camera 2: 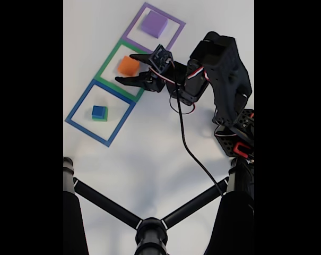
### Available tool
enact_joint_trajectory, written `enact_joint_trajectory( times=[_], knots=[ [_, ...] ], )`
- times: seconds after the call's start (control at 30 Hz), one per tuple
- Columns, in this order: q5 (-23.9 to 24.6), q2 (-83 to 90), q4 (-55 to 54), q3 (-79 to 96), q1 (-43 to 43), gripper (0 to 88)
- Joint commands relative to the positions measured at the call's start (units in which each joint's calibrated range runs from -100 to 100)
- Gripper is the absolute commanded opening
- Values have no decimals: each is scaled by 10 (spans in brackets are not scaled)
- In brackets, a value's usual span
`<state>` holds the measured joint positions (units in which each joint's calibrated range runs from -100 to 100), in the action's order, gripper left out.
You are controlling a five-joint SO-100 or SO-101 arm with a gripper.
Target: Tower of hanoi
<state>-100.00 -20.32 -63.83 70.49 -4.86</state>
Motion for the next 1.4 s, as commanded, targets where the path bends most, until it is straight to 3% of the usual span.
enact_joint_trajectory(
  times=[0.0, 0.37, 0.6, 0.77, 1.0, 1.2, 1.37],
  knots=[
    [0, 150, 96, 22, -8, 297],
    [0, 438, 435, 25, -35, 232],
    [0, 620, 734, -25, -66, 78],
    [0, 705, 979, -124, -96, 23],
    [0, 694, 1330, -419, -123, 0],
    [0, 678, 1476, -573, -134, 0],
    [0, 654, 1546, -688, -88, 0]
  ],
)
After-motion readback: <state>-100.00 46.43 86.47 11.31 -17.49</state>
